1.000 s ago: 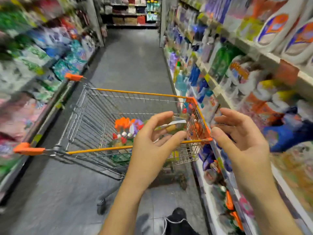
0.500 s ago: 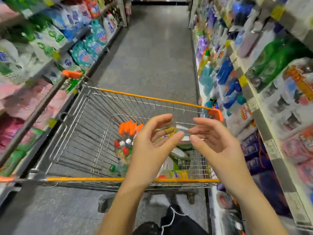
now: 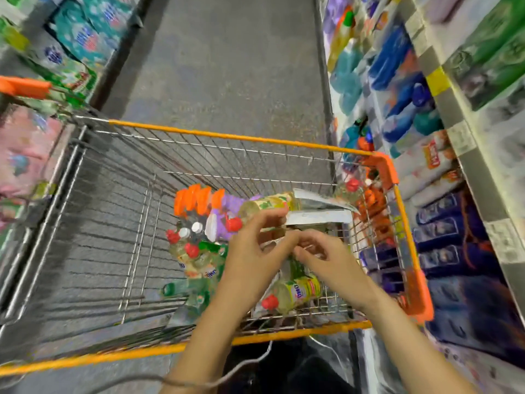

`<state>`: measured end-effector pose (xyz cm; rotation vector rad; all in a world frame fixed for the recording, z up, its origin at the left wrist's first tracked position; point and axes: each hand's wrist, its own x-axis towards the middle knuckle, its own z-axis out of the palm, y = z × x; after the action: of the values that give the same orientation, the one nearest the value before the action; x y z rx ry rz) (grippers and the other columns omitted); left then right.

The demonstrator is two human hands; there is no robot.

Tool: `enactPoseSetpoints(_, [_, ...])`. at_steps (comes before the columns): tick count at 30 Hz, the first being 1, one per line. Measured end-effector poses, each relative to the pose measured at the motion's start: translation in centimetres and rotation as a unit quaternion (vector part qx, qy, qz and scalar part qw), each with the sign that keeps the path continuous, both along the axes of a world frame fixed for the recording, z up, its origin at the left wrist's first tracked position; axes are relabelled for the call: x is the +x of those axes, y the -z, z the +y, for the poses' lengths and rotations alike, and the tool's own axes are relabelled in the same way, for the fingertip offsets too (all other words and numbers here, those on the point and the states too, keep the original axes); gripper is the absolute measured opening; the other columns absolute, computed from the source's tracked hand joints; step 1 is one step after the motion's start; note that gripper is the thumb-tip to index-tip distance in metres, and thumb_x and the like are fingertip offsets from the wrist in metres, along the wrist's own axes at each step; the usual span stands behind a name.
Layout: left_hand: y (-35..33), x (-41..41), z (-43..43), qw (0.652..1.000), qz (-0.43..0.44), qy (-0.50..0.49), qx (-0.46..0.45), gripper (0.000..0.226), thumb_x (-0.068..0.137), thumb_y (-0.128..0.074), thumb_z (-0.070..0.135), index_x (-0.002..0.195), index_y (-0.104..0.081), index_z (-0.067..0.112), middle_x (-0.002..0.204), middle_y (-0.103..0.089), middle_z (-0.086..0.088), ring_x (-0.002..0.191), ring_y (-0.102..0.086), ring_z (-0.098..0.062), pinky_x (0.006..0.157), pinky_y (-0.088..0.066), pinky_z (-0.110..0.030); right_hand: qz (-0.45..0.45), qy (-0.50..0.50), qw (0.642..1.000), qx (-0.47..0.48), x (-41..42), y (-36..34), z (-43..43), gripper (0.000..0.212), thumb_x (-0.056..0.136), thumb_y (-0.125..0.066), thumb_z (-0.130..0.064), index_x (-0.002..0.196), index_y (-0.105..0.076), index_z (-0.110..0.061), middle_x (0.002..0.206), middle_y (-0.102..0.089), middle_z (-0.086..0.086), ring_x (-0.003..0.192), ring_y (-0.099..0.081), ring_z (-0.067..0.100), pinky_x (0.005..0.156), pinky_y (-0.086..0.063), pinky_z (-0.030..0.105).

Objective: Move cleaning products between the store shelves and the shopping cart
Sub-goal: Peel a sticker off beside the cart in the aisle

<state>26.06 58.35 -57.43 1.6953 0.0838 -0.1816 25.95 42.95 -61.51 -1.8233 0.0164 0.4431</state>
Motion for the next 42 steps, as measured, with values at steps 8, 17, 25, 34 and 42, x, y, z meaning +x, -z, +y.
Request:
enactPoseSetpoints(8, [9.6, 1.5, 2.6, 0.975, 0.089, 0.103, 0.176, 0.050, 0.081, -0.076, 0.020, 0.126, -0.054, 0.022, 0.122, -0.060, 0.004, 0.107, -0.057, -0.009, 0.091, -0.047, -0.023, 0.118, -0.213, 0.942, -0.231, 0.9, 12.4, 0.2, 0.037, 0.082, -0.070, -0.015, 0.118, -0.063, -0.017, 0.107, -0.064, 0.001, 0.098, -0.060, 0.019, 0.086, -0.049, 0.032])
enactPoseSetpoints(17, [14.3, 1.7, 3.5, 0.901, 0.187, 0.243, 0.308, 0.068, 0.088, -0.068, 0.028, 0.145, -0.032, 0.013, 0.145, -0.040, -0.009, 0.131, -0.042, -0.023, 0.104, -0.038, -0.032, 0.171, -0.432, 0.776, -0.427, 1.6, 19.8, 0.7, 0.090, 0.078, -0.075, -0.007, 0.151, -0.025, -0.026, 0.142, -0.040, 0.008, 0.127, -0.046, 0.034, 0.100, -0.046, 0.041])
enactPoseSetpoints(25, [16.2, 1.2, 4.7, 0.886, 0.223, 0.247, 0.323, 0.054, 0.096, -0.054, 0.022, 0.145, -0.033, 0.013, 0.146, -0.040, -0.008, 0.131, -0.042, -0.023, 0.104, -0.038, -0.034, 0.144, -0.493, 0.712, -0.479, 1.4, 21.1, 1.8, 0.094, 0.083, -0.071, -0.006, 0.154, -0.012, -0.029, 0.156, -0.022, 0.001, 0.137, -0.034, 0.032, 0.105, -0.042, 0.046])
enactPoseSetpoints(34, [16.8, 1.0, 4.1, 0.879, 0.247, 0.250, 0.323, 0.050, 0.100, -0.046, 0.027, 0.146, -0.032, 0.015, 0.146, -0.039, -0.011, 0.129, -0.045, -0.026, 0.105, -0.039, -0.037, 0.108, -0.497, 0.718, -0.475, 1.1, 21.5, 2.6, 0.077, 0.083, -0.066, 0.004, 0.144, -0.026, -0.021, 0.134, -0.052, 0.006, 0.114, -0.057, 0.029, 0.085, -0.049, 0.039])
enactPoseSetpoints(42, [16.9, 0.9, 5.0, 0.887, 0.247, 0.238, 0.308, 0.044, 0.101, -0.046, 0.020, 0.143, -0.037, 0.016, 0.145, -0.043, -0.011, 0.132, -0.043, -0.024, 0.106, -0.037, -0.034, 0.104, -0.420, 0.824, -0.367, 1.7, 18.8, 1.4, 0.063, 0.082, -0.073, -0.011, 0.136, -0.044, -0.025, 0.123, -0.061, 0.005, 0.109, -0.058, 0.022, 0.094, -0.050, 0.040])
